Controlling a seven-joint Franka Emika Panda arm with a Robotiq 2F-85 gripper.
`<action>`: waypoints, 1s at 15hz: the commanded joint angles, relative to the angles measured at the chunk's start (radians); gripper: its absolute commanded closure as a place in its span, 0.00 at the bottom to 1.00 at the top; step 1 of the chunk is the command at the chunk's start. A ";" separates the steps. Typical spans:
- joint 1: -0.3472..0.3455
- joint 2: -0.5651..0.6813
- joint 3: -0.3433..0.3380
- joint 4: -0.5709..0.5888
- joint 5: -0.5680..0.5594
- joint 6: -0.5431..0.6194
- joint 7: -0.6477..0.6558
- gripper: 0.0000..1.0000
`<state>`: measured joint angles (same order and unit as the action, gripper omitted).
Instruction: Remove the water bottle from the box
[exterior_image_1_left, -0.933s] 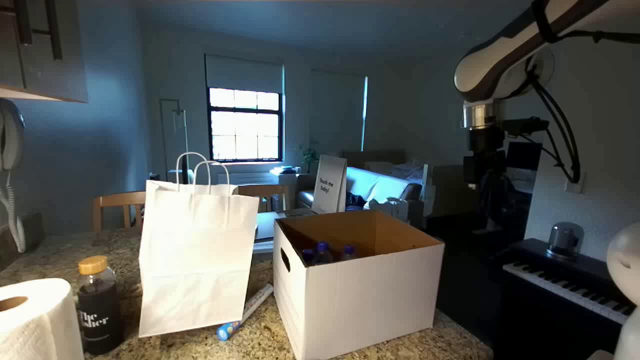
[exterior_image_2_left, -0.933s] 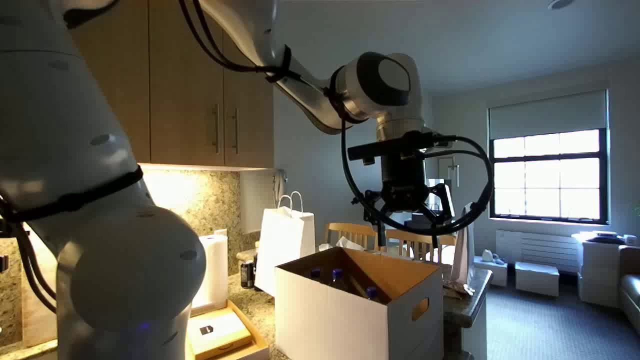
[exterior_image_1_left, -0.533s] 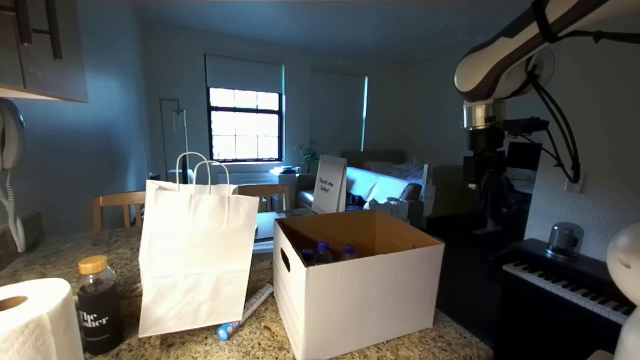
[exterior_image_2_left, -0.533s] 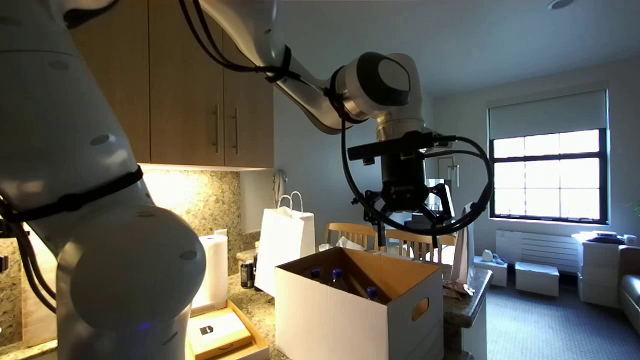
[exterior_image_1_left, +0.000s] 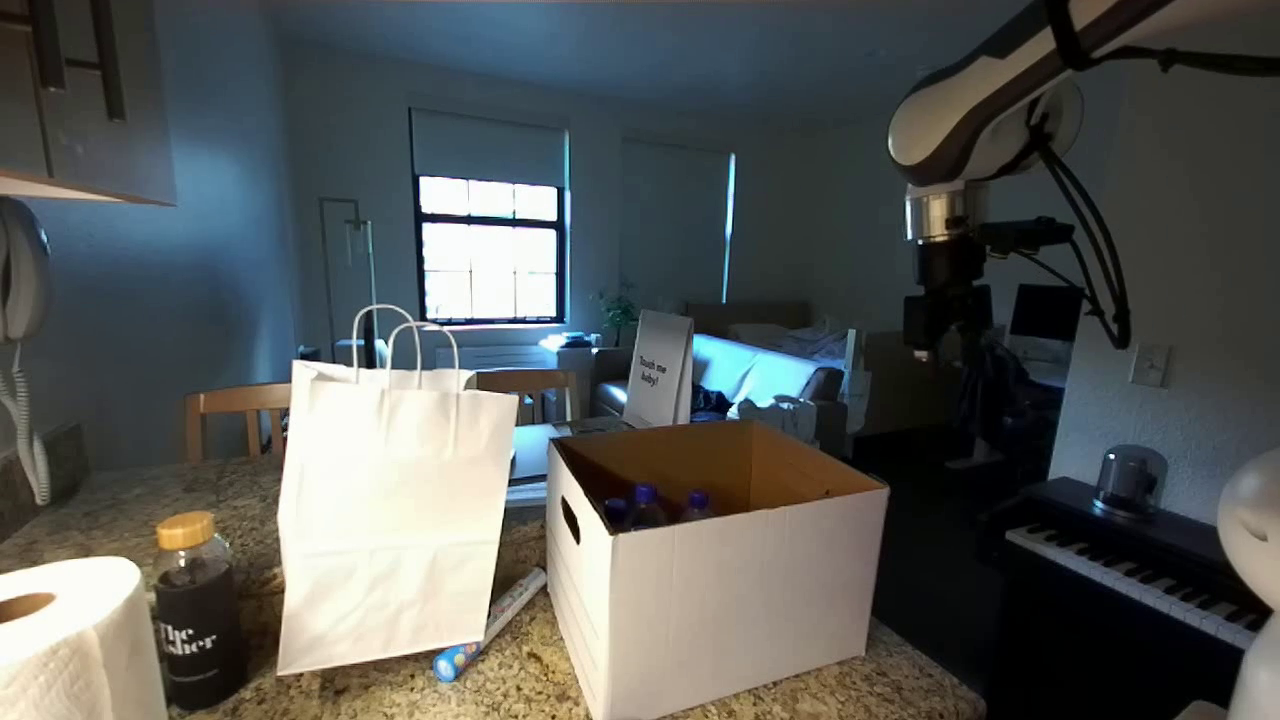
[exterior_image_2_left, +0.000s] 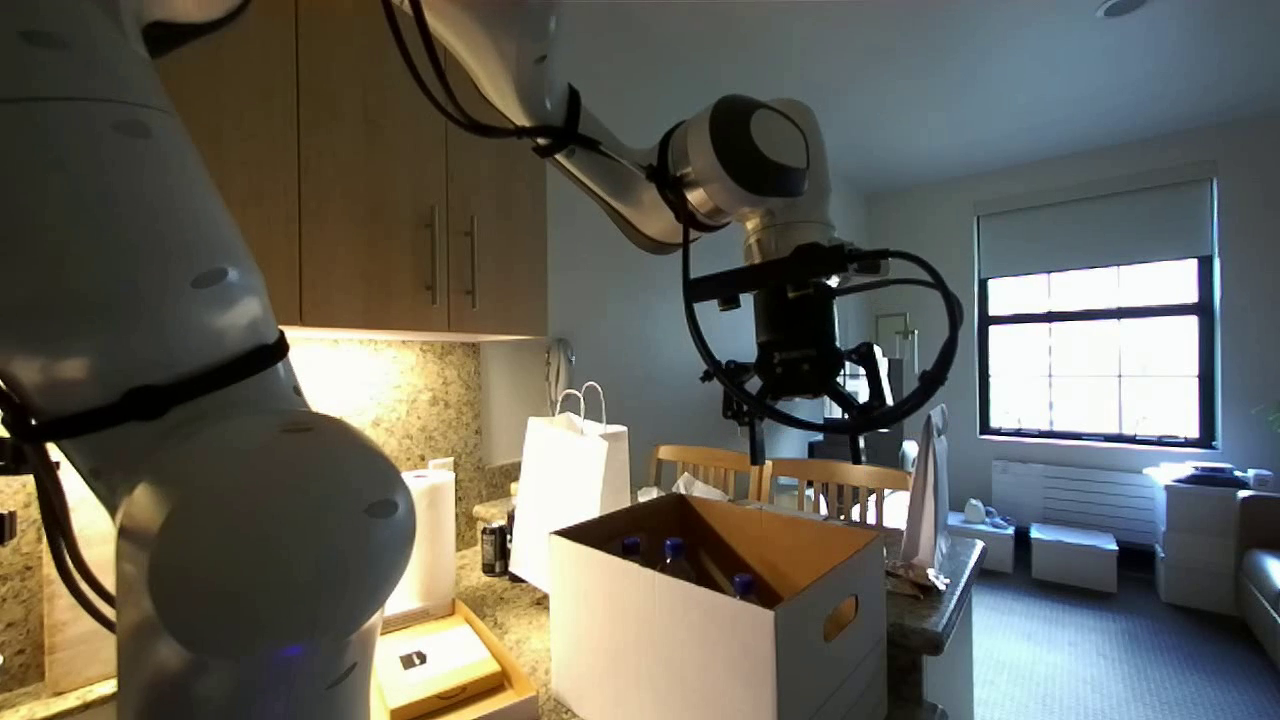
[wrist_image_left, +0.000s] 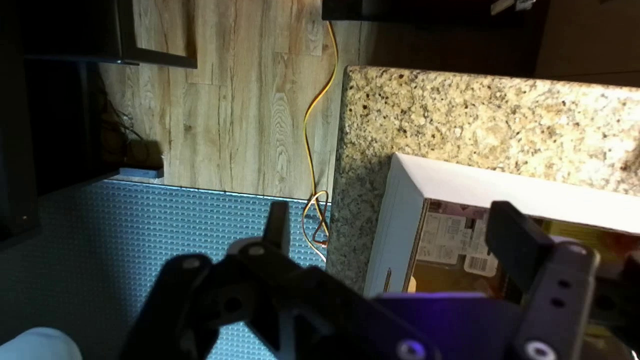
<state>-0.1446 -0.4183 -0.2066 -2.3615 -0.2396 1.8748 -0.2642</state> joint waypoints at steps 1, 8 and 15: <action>0.031 0.074 0.058 0.126 0.026 -0.051 0.075 0.00; 0.116 0.200 0.173 0.259 0.011 -0.026 0.131 0.00; 0.199 0.299 0.241 0.247 0.225 0.115 0.247 0.00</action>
<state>0.0288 -0.1497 0.0122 -2.1036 -0.1162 1.9144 -0.0636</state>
